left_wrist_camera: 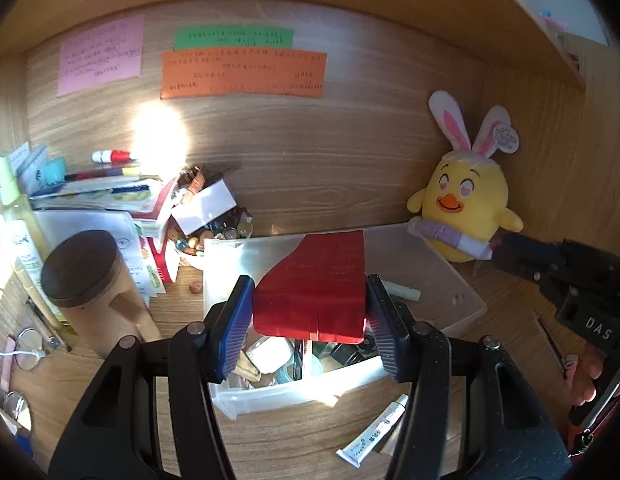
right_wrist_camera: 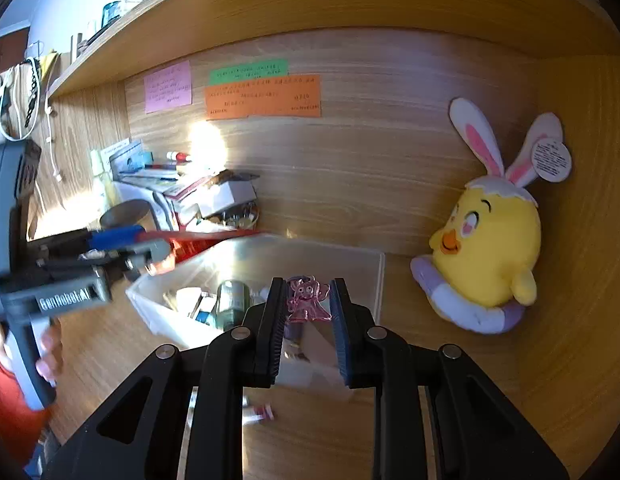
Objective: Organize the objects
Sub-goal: 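Carry the red pouch into the clear box and release it with the left tool, then move both open tools back toward the white tube and red-capped tube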
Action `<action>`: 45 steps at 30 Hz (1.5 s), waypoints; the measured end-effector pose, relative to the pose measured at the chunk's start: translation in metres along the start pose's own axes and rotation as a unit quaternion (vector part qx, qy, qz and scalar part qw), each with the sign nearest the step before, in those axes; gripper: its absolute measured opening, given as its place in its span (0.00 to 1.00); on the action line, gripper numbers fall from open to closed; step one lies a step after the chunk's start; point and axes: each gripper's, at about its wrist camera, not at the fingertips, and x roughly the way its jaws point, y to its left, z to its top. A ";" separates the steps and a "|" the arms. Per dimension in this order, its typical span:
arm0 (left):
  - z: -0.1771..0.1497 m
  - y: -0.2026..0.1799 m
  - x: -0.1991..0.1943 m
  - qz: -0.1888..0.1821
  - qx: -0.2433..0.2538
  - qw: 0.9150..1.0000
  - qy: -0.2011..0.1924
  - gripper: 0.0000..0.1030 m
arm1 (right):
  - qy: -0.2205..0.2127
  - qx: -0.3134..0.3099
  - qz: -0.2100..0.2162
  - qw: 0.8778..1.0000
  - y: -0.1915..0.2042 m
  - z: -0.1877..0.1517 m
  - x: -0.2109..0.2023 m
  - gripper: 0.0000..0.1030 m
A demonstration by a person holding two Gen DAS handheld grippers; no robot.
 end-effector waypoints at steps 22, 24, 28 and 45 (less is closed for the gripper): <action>-0.015 0.021 0.056 -0.019 -0.029 0.996 0.087 0.55 | 0.114 0.026 0.025 0.993 -0.011 -0.022 0.096 0.20; -0.015 0.018 0.054 -0.012 -0.021 0.996 0.083 0.56 | 0.114 0.023 0.017 0.993 -0.011 -0.024 0.097 0.20; -0.016 0.012 0.049 0.002 -0.003 0.997 0.072 0.61 | 0.120 0.015 0.016 0.993 -0.008 -0.025 0.098 0.24; -0.017 -0.002 -0.007 0.017 0.030 0.999 0.018 0.91 | 0.082 -0.023 -0.022 0.996 0.010 -0.019 0.053 0.67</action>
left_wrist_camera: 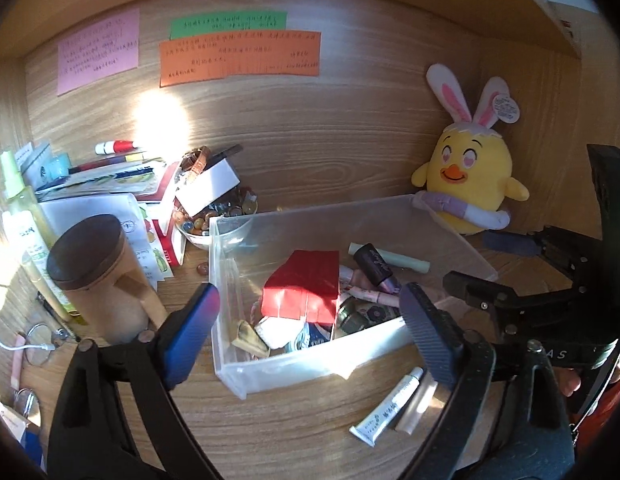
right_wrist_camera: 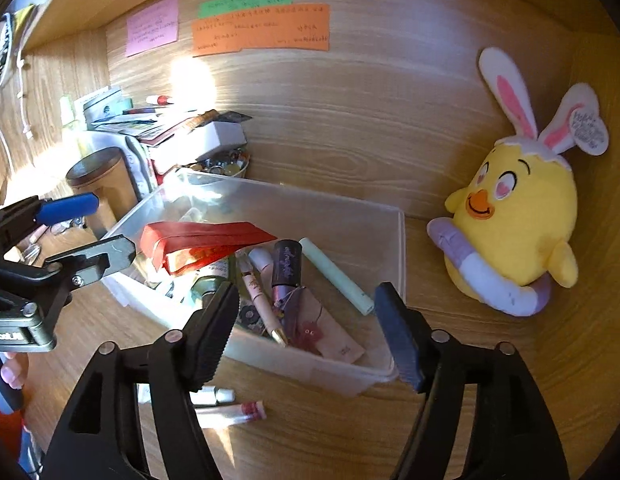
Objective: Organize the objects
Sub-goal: 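Move both open tools back toward the white tube and red-capped tube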
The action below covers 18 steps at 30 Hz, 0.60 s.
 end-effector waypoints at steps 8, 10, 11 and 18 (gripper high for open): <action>-0.025 0.000 -0.014 -0.002 0.009 1.000 0.019 0.92 | 0.001 -0.013 -0.004 1.000 0.016 -0.023 -0.019 0.69; -0.035 0.000 -0.013 -0.007 0.007 0.999 0.031 0.92 | 0.008 -0.013 0.000 1.000 0.021 -0.032 -0.019 0.69; -0.040 0.000 -0.012 -0.009 0.009 0.999 0.038 0.92 | 0.012 -0.012 0.004 1.000 0.023 -0.037 -0.018 0.69; -0.071 0.003 0.005 -0.010 0.015 0.996 0.092 0.76 | 0.069 0.008 0.036 0.997 0.037 -0.066 0.005 0.69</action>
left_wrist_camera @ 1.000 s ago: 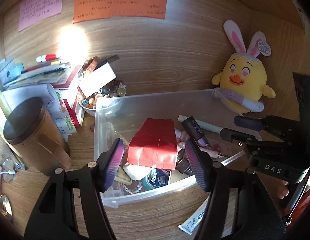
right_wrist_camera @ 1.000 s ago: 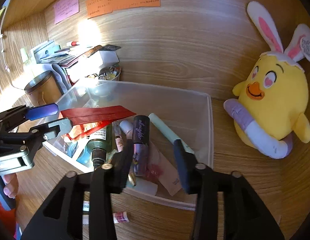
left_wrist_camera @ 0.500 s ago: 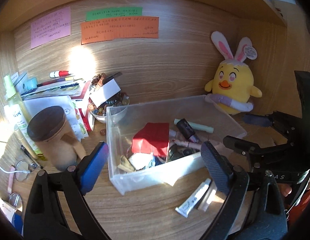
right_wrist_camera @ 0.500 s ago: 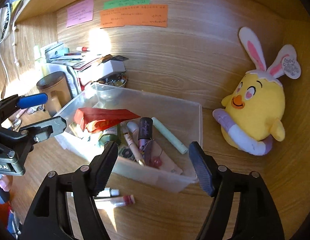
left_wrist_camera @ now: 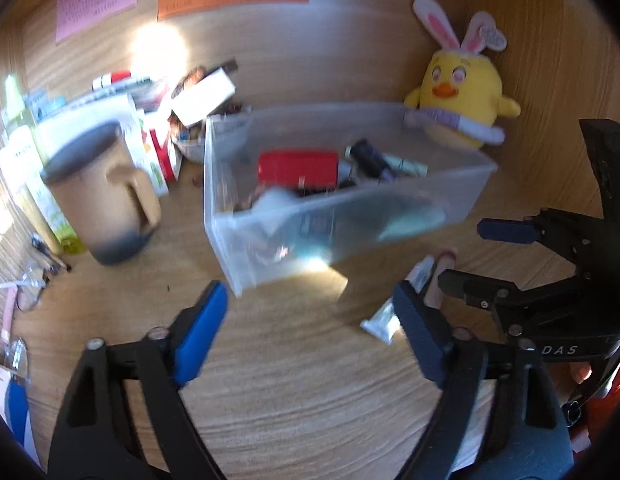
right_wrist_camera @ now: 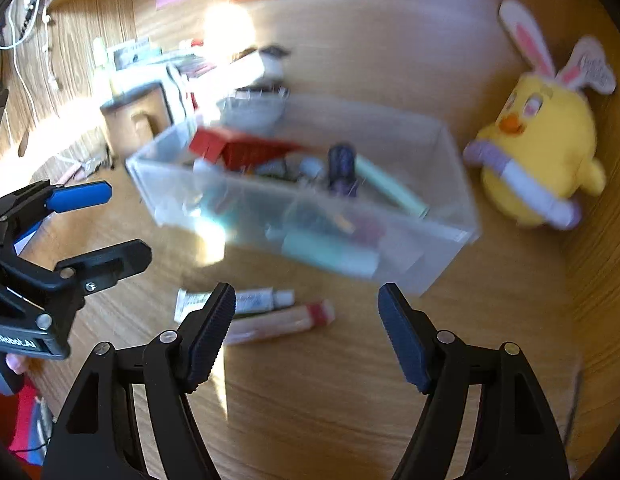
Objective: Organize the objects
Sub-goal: 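Move both open tools back toward the white tube and red-capped tube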
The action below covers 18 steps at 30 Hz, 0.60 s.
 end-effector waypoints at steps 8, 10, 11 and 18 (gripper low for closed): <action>-0.009 0.008 0.006 -0.014 -0.014 1.000 0.014 0.71 | 0.039 0.004 0.016 0.999 0.015 -0.008 0.026 0.69; -0.008 0.008 0.007 -0.019 -0.013 1.000 0.016 0.71 | 0.046 0.002 0.016 0.999 0.015 -0.011 0.028 0.68; -0.007 0.008 0.008 -0.023 -0.013 1.000 0.018 0.71 | 0.048 0.001 0.016 0.999 0.014 -0.013 0.028 0.68; -0.001 -0.013 0.020 -0.048 0.018 0.998 0.036 0.70 | 0.050 -0.007 0.003 0.999 0.001 -0.027 0.023 0.62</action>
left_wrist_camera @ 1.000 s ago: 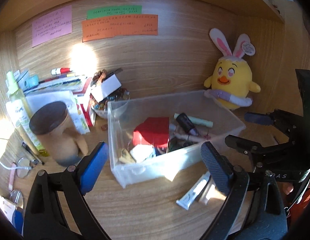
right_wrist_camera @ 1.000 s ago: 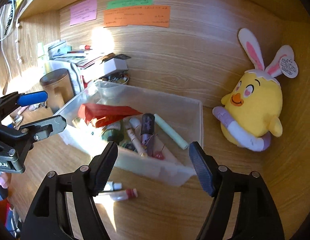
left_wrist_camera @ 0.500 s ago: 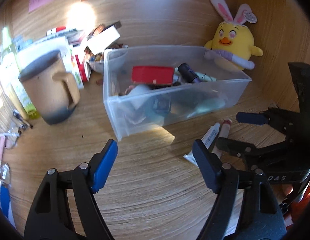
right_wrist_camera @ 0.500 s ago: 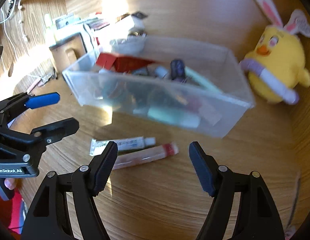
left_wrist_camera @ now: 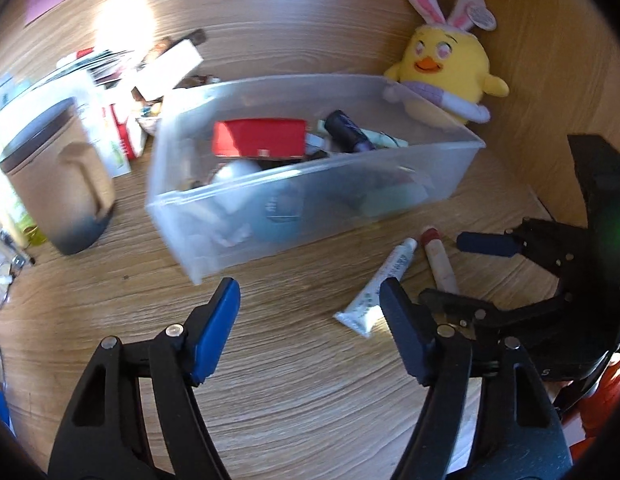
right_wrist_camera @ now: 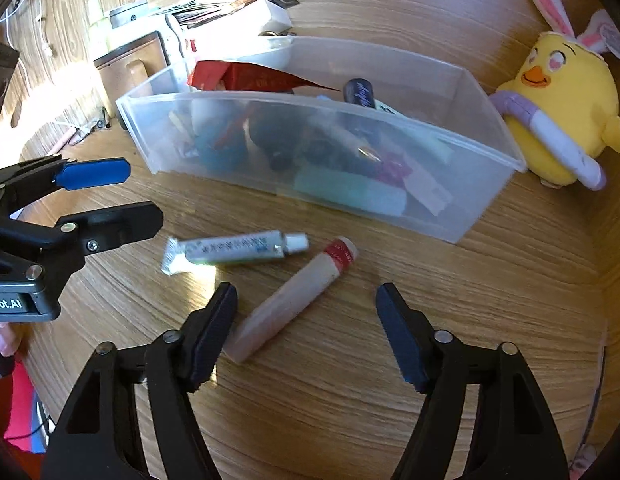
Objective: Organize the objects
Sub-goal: 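Move both open tools back toward the white tube and red-capped tube, then grasp the white tube with the left tool while the right tool grasps the red-capped tube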
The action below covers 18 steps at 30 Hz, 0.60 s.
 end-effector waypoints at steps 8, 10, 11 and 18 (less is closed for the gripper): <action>0.006 -0.029 0.023 -0.010 0.048 0.998 0.030 0.63 | -0.009 0.006 -0.006 1.000 -0.018 -0.005 -0.007 0.31; 0.008 -0.034 0.030 -0.012 0.054 0.998 0.037 0.55 | -0.011 0.005 -0.011 1.000 -0.020 -0.006 -0.009 0.23; 0.009 -0.036 0.035 -0.013 0.058 0.997 0.042 0.52 | -0.013 0.005 -0.012 1.000 -0.020 -0.007 -0.010 0.21; 0.009 -0.046 0.039 -0.010 0.077 0.996 0.036 0.15 | -0.023 -0.006 -0.006 1.000 -0.018 -0.009 -0.011 0.14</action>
